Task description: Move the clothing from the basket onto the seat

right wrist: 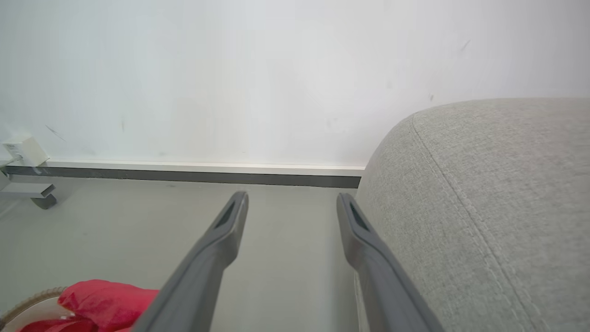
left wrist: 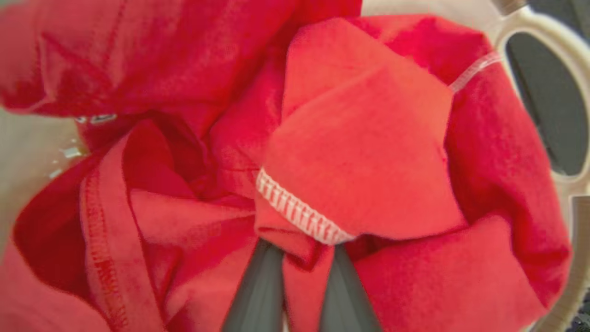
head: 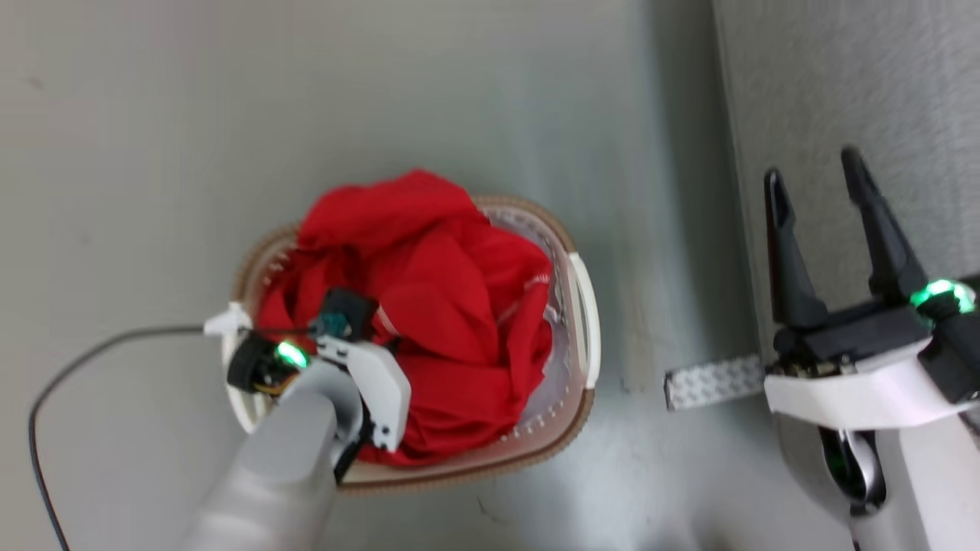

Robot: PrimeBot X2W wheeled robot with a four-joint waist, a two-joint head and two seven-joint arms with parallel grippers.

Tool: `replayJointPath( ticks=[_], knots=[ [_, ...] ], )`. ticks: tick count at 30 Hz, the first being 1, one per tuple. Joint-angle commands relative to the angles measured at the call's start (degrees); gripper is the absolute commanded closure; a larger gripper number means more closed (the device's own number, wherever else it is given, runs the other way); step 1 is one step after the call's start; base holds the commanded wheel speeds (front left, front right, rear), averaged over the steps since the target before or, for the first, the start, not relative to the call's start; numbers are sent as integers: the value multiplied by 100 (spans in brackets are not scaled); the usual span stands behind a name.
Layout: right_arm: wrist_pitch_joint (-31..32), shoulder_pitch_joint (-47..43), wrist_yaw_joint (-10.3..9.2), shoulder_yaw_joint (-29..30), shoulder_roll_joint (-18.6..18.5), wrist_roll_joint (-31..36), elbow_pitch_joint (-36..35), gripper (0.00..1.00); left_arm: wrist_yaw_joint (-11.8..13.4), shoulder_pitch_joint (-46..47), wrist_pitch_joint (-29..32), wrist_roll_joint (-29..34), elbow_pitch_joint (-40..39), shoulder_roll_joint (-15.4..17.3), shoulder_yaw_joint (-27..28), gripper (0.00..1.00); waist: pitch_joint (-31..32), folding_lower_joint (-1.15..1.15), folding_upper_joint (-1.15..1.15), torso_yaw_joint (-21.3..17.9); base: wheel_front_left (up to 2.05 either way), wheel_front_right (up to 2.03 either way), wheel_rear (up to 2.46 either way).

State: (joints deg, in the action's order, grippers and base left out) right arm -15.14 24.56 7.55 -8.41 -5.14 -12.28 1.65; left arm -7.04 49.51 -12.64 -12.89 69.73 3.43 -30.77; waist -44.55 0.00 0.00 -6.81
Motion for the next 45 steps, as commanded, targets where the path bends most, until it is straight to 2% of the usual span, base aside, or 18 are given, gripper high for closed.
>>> replayJointPath(
  ticks=[1, 11, 18, 27, 35, 45],
  knots=[
    [-1, -144, -12, 40, 15, -26, 41, 0, -3, -138, -73, -115, -43, -2, 3, 100, 547, 0, 0, 183, 0, 0, 0],
    [-1, -986, -12, 160, -61, 59, 373, 0, -36, -997, -239, -566, -517, -44, -64, 100, 2102, 0, 0, 552, 0, 0, 0],
    [-1, -1397, -12, 173, -11, 80, 562, 0, -40, -1557, -254, -956, -1076, -42, 0, 100, 2882, 0, 0, 671, 0, 0, 0],
    [-1, -1868, -12, 69, 53, 104, 753, 0, -42, -2235, -216, -1214, -1989, 190, 33, 100, 3707, 0, 0, 757, 0, 0, 0],
    [-1, -2208, -12, -7, 65, 113, 847, 0, 63, -2841, 154, -1467, -3230, 460, 112, 100, 4140, 0, 0, 755, 0, 0, 0],
    [-1, -2513, -12, -85, 112, 114, 952, 0, 474, -3585, 862, -1666, -5390, 839, 204, 100, 4500, 0, 0, 658, 0, 0, 0]
  ],
)
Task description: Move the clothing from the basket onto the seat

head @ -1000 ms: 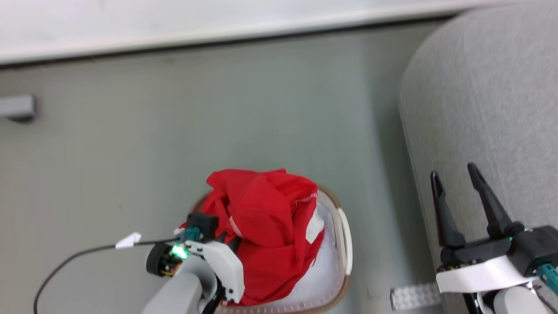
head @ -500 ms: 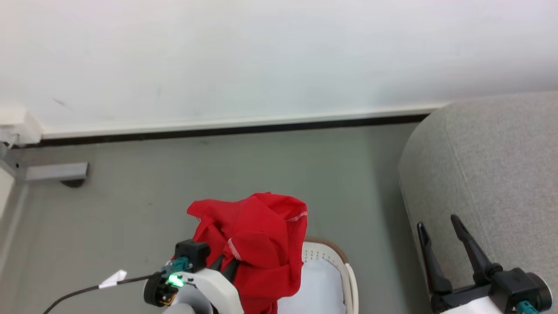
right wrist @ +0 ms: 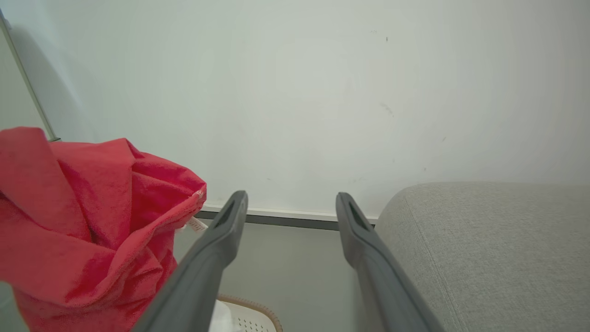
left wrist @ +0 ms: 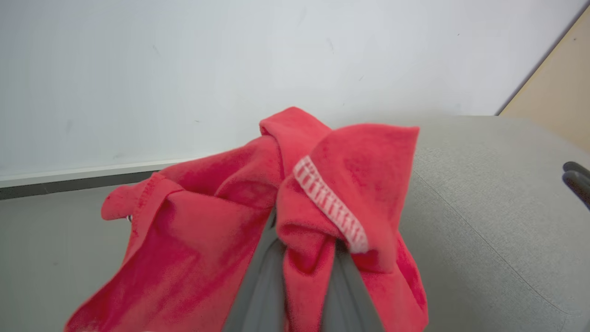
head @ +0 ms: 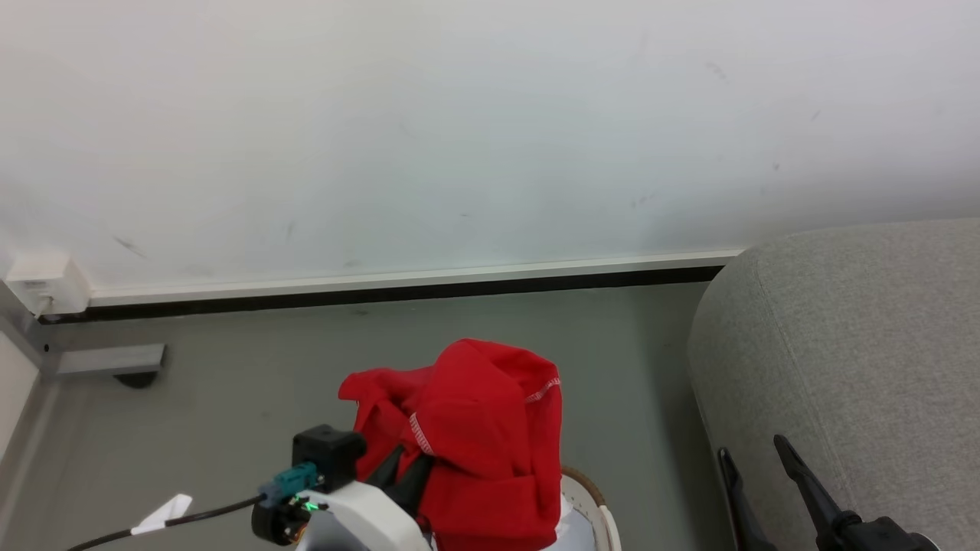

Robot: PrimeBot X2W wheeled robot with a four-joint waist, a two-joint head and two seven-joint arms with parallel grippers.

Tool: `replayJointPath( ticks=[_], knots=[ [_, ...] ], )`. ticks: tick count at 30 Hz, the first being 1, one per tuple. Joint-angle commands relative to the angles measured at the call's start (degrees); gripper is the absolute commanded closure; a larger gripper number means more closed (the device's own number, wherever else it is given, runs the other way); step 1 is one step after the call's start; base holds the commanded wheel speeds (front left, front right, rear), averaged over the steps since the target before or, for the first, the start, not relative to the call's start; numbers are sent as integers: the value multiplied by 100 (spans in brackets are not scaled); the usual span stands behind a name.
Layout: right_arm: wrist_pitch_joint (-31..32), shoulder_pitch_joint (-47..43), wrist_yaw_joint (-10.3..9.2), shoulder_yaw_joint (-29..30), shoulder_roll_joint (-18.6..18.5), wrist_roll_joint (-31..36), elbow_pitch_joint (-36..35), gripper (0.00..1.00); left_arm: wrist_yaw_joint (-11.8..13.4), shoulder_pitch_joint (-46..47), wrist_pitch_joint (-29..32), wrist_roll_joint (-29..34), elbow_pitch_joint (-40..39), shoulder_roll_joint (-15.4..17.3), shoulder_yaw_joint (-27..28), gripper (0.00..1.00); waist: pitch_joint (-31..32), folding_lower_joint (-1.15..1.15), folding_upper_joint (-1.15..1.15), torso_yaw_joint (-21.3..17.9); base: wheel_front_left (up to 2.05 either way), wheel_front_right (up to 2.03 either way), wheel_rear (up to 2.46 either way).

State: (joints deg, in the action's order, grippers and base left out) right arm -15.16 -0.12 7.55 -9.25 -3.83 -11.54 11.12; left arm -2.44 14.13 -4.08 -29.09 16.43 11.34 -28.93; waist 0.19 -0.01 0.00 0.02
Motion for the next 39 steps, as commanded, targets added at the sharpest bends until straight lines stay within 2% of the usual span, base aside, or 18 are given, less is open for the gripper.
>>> replayJointPath(
  ticks=[1, 6, 13, 20, 28, 39],
  knots=[
    [0, -67, -12, -8, -16, 45, 10, 0, 60, -99, 71, -47, -257, 80, 32, 100, 41, 1, 0, -39, 0, 0, 0],
    [1, -113, -12, -34, -4, 54, 29, 0, 233, -291, 355, -117, -1014, 229, 77, 100, 101, 1, 0, -127, 0, 0, 0],
    [0, -45, -12, -342, -201, 96, -23, 0, 387, -397, 504, -135, -1435, 319, 122, 100, 146, 1, 0, -246, 0, 0, 0],
    [1, 158, -13, -1235, -775, -99, -244, 0, 448, -374, 613, -123, -1645, 383, 110, 100, 157, 1, 0, -317, 0, 0, 0],
    [1, 832, -13, -2586, -1422, -697, -175, 0, 423, -248, 683, -104, -1740, 370, 24, 100, 78, 1, 0, -254, 0, 0, 0],
    [1, 2135, -12, -4094, -1383, -1992, 463, 0, 367, -40, 728, -81, -1684, 297, -116, 100, -31, 1, 0, -84, 0, 0, 0]
  ],
)
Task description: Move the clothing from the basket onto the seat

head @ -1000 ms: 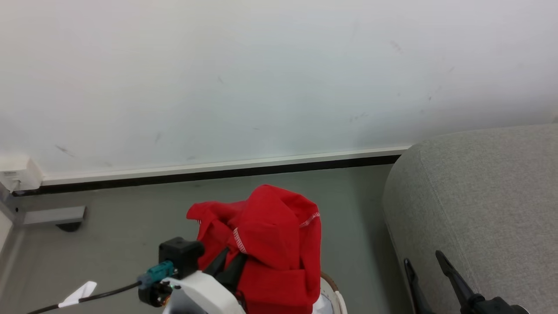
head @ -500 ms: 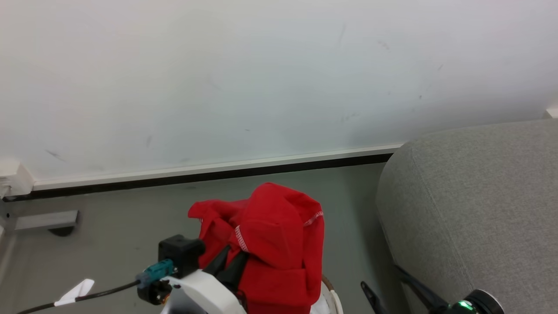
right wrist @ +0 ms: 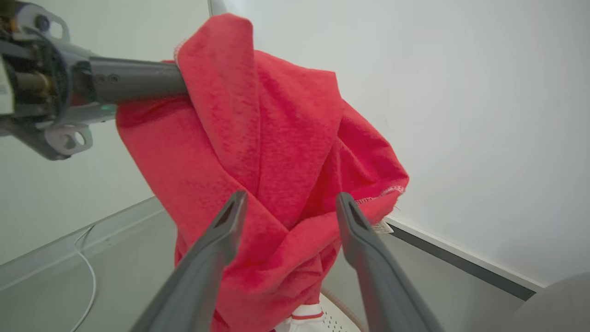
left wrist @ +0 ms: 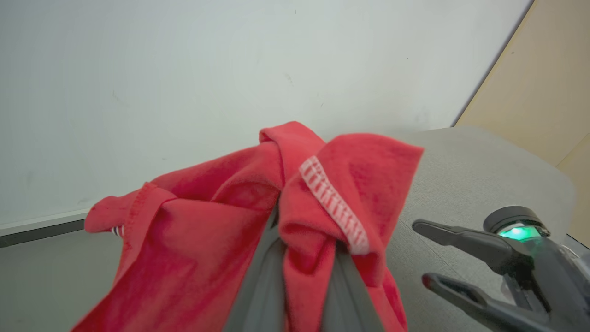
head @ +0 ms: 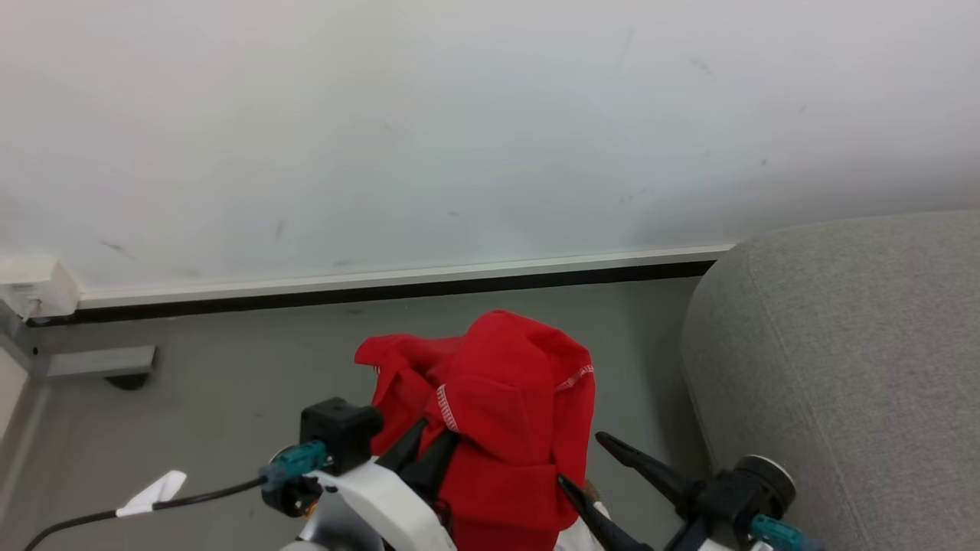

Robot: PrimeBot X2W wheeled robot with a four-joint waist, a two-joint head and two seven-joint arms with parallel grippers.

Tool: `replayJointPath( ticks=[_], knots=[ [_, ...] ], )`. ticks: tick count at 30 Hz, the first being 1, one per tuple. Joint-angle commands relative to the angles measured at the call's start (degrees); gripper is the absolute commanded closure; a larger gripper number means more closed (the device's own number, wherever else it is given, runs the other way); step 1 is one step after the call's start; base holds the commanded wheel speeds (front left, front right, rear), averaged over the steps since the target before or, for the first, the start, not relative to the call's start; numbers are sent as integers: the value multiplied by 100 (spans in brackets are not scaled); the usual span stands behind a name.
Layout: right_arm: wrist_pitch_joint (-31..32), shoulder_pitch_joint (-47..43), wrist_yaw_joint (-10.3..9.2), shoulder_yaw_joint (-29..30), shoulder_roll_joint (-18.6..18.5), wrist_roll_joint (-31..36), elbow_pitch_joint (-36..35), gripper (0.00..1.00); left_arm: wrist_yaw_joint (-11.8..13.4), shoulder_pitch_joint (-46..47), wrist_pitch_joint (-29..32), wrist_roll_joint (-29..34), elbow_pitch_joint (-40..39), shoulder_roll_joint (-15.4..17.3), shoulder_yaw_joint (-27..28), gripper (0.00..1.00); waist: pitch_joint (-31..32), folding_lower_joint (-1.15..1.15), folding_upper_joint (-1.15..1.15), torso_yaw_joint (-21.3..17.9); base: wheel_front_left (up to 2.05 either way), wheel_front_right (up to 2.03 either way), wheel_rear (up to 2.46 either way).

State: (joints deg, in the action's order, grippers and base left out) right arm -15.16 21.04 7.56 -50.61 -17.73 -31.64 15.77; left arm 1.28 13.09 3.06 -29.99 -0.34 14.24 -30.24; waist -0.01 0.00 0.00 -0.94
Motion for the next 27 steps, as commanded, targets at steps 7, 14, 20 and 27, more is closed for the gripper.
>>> replayJointPath(
  ticks=[7, 14, 20, 27],
  knots=[
    [1, 826, -13, -875, -102, -1136, 374, 0, -70, 232, 64, -1, -34, -40, -78, 100, -171, 0, 0, 173, 0, 0, 0],
    [1, 1656, -13, -1856, -239, -1937, 693, 0, -169, 419, 89, -28, -11, -101, -161, 100, -284, 0, 0, 271, 0, 0, 0],
    [1, 2010, -13, -2191, -165, -2327, 783, 0, -208, 473, 74, -105, 26, -140, -192, 100, -285, 0, 0, 307, 0, 0, 0],
    [1, 2149, -13, -2271, -20, -2273, 610, 0, -219, 514, 65, -174, 57, -176, -214, 100, -289, 0, 0, 318, 0, 0, 0]
  ],
)
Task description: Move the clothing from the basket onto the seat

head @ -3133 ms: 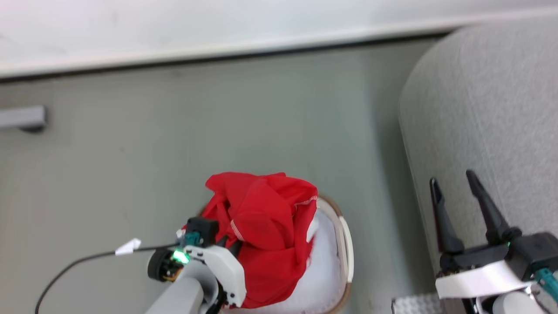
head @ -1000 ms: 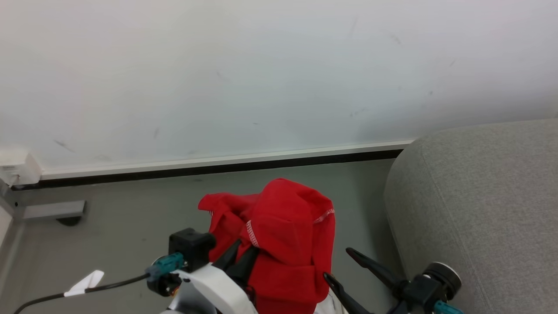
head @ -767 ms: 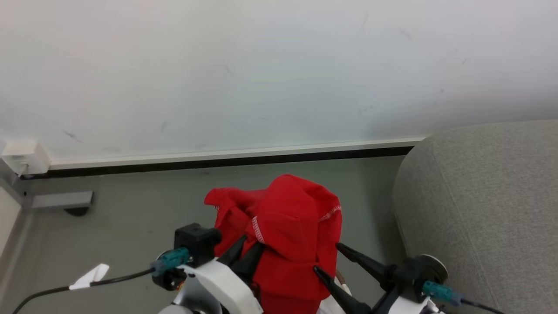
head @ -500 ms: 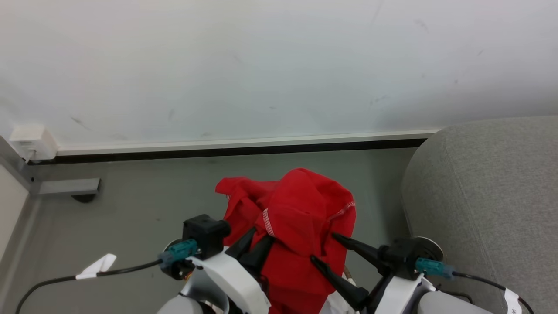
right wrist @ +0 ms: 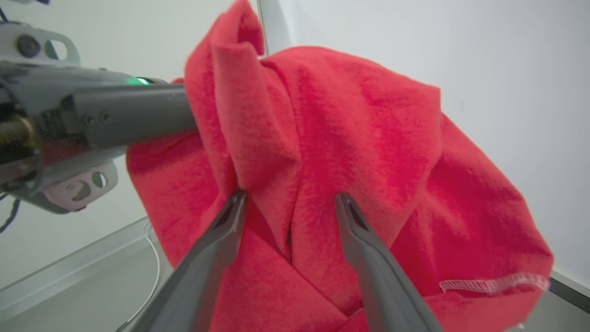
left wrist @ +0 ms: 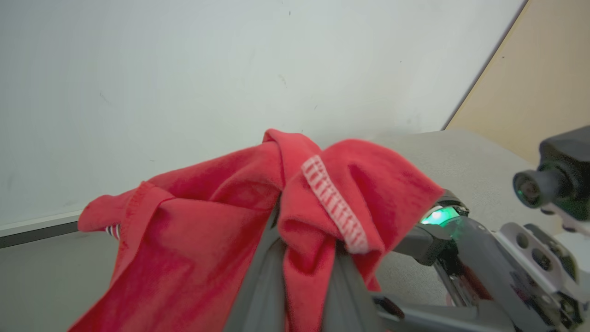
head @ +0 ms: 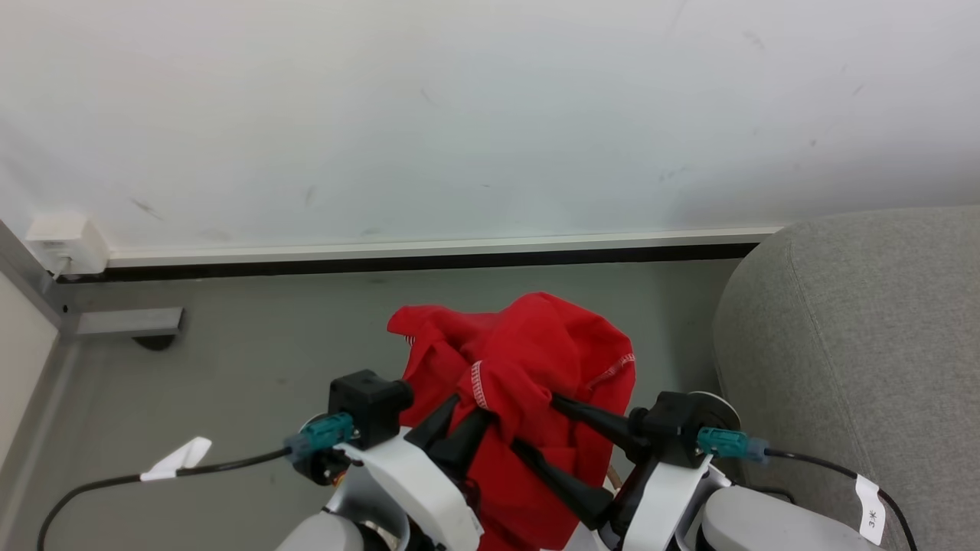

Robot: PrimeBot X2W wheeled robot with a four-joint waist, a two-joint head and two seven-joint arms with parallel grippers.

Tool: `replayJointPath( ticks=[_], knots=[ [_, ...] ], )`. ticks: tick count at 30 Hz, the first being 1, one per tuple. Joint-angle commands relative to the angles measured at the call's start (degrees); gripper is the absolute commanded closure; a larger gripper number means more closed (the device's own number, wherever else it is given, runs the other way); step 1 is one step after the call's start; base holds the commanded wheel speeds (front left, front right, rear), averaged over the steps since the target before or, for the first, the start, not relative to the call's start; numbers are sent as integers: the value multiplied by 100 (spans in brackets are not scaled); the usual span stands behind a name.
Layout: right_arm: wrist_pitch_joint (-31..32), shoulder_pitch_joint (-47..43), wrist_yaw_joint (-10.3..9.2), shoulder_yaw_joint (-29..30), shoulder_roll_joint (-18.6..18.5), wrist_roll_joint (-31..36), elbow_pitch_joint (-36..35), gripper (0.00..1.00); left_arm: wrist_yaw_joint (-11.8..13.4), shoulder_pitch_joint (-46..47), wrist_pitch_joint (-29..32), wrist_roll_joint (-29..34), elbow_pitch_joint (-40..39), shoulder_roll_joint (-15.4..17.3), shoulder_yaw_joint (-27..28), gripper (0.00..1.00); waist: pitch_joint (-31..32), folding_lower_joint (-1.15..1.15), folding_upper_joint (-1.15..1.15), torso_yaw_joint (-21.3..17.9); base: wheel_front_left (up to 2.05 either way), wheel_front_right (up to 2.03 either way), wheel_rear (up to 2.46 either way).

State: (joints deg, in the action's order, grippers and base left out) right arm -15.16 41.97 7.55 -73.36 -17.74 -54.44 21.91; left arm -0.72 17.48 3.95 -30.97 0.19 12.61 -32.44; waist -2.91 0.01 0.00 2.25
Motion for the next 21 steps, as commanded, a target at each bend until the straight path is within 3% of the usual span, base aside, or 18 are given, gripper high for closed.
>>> replayJointPath(
  ticks=[1, 10, 12, 13, 14, 16, 21],
  knots=[
    [1, 35, -12, 1, -4, 61, -30, 0, -14, 77, -30, -78, 11, -20, 0, 100, 5, -1, 0, 0, 0, 0, 0],
    [1, -125, -12, -4, 145, 509, 111, 0, -24, 131, -24, -99, 25, -67, -62, 100, 19, -1, 0, 5, 0, 0, 0],
    [9, -165, -12, -5, 179, 540, 194, 30, -30, 143, -21, -100, 16, -69, -67, 100, 25, -1, 0, 11, 0, 0, 0],
    [15, -171, -12, -2, 201, 577, 227, 55, -32, 142, -19, -100, 11, -69, -74, 100, 28, -1, 0, 14, 0, 0, 0],
    [30, -192, -12, -3, 222, 580, 263, 64, -34, 140, -15, -105, 4, -69, -80, 100, 31, -1, 0, 18, 0, 0, 0],
    [30, -207, -12, -4, 246, 606, 330, 100, -35, 136, -7, -119, -8, -66, -88, 100, 34, -1, 0, 23, 0, 0, 0],
    [16, -114, -12, -3, 259, 595, 458, 100, -28, 126, -6, -144, -22, -54, -102, 100, 28, -1, 0, 32, 0, 0, 0]
  ],
)
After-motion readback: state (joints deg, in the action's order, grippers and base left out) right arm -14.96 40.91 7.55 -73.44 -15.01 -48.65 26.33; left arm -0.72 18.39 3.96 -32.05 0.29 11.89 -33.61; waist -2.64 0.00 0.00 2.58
